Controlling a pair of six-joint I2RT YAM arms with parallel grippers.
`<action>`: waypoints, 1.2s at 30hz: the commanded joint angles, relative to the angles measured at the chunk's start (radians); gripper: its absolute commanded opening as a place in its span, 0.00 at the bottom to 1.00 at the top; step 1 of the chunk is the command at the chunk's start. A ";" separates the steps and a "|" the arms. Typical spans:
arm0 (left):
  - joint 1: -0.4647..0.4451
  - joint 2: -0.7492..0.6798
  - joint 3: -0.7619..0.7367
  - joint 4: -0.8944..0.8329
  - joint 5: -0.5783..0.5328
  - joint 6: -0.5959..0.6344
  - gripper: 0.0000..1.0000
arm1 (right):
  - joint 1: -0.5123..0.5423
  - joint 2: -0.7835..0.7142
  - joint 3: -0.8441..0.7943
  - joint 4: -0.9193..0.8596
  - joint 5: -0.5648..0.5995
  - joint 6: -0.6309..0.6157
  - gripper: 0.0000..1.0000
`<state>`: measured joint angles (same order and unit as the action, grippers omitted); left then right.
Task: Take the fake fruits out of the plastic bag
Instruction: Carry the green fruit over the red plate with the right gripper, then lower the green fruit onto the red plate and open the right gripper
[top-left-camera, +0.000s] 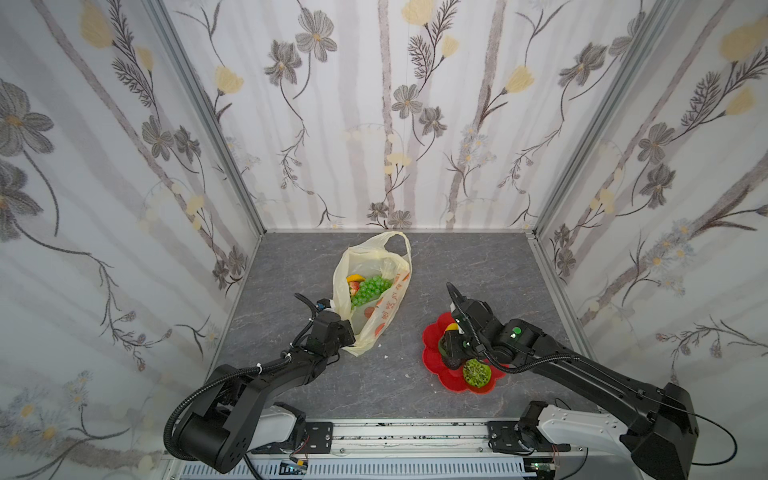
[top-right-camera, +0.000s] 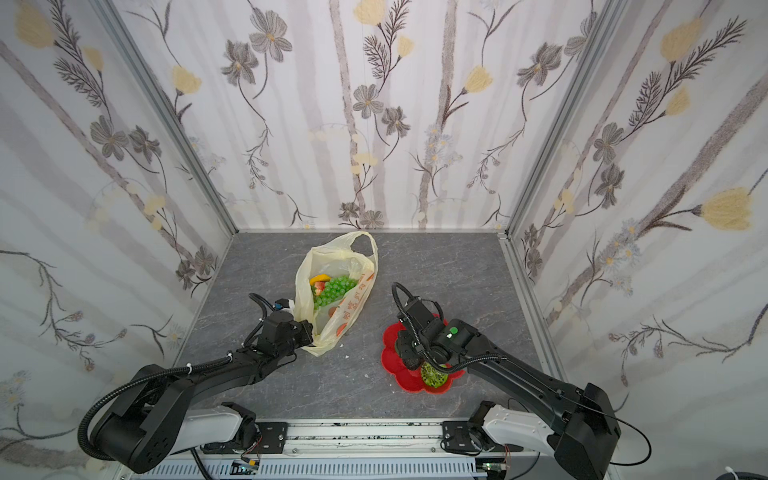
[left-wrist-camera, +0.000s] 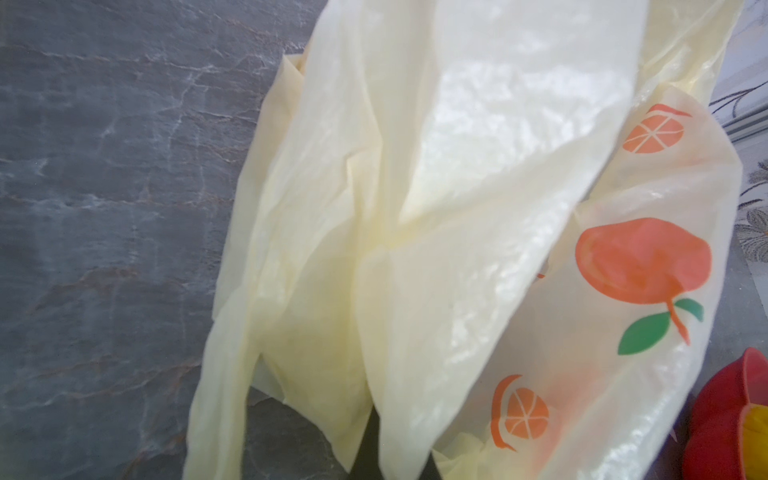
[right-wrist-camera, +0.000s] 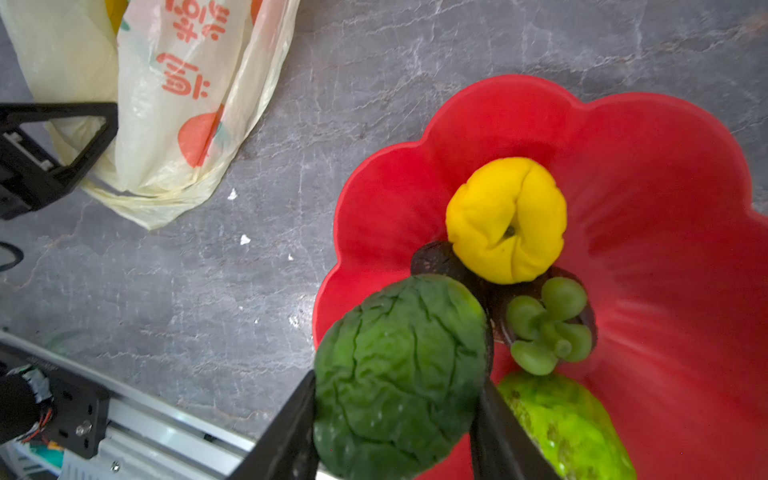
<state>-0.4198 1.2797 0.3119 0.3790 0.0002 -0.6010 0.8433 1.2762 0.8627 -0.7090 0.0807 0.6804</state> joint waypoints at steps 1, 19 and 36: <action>0.000 0.003 0.007 0.020 -0.005 0.009 0.00 | -0.006 -0.026 -0.012 -0.046 0.082 0.049 0.43; 0.000 -0.004 0.005 0.018 0.013 0.005 0.00 | -0.335 -0.129 -0.146 -0.048 0.195 0.088 0.43; 0.000 -0.004 0.003 0.019 -0.006 0.008 0.00 | -0.335 -0.027 -0.235 0.093 0.201 0.123 0.45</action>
<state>-0.4198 1.2770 0.3119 0.3847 0.0082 -0.6014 0.5076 1.2366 0.6315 -0.6716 0.2623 0.7830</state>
